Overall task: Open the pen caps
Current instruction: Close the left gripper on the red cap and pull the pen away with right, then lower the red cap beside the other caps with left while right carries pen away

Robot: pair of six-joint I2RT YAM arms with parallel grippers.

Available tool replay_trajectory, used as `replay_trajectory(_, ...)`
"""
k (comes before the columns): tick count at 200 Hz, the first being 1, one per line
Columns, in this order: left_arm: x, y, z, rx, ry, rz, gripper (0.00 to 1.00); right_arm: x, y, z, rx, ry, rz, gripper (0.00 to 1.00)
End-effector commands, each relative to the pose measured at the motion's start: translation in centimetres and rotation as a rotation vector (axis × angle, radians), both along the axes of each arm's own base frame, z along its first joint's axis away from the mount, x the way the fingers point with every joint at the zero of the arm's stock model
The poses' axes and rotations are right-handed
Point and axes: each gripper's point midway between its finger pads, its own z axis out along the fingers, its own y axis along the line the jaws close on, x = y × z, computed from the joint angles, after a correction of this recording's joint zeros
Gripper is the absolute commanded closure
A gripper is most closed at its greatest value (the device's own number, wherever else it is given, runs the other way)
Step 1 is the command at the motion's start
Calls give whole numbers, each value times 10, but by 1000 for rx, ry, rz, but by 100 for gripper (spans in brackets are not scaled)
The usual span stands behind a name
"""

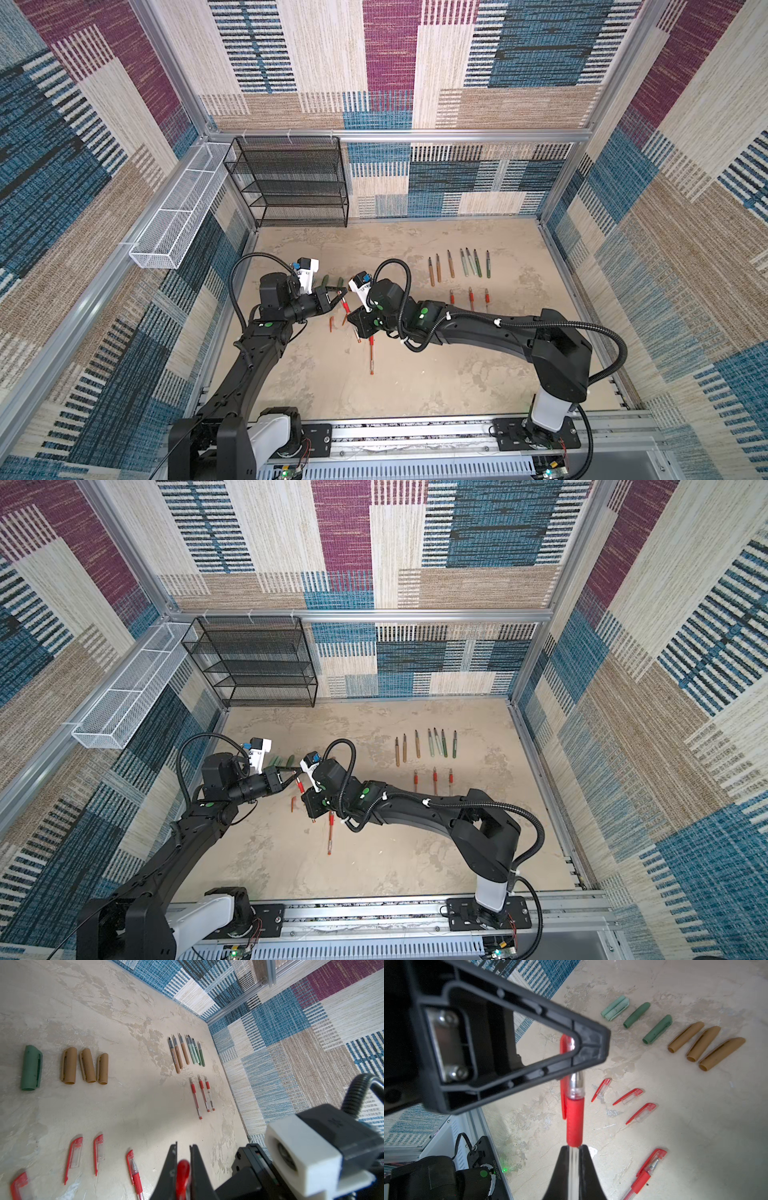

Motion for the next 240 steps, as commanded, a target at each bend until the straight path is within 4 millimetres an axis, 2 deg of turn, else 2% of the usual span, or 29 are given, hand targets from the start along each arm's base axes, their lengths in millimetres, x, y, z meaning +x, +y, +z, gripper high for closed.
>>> replay_trajectory(1,2,1,10,-5,-36,-8,100,-6,-1,-5,-3,14,17,99)
replay_trajectory(26,5,4,11,7,-45,6,100,-11,-10,-19,-17,33,9,100)
replay_trajectory(56,7,8,22,-12,-38,18,100,-22,-19,-32,-48,59,28,100)
replay_trajectory(85,10,13,27,-12,-46,35,100,-34,-38,-56,-93,87,22,100)
replay_trajectory(109,13,18,34,-23,-58,46,100,-42,-51,-58,-100,85,5,100)
replay_trajectory(131,17,22,32,-8,-59,62,100,-43,-60,-64,-125,74,-7,100)
replay_trajectory(161,20,28,39,5,-70,71,100,-42,-68,-57,-129,48,-19,100)
replay_trajectory(176,20,31,33,55,-81,78,100,-37,-76,-56,-140,23,-51,100)
replay_trajectory(212,17,53,-3,295,-28,114,100,-24,-98,-49,-145,32,-142,100)
replay_trajectory(240,19,82,-37,516,2,176,100,-11,-124,-52,-141,74,-243,100)
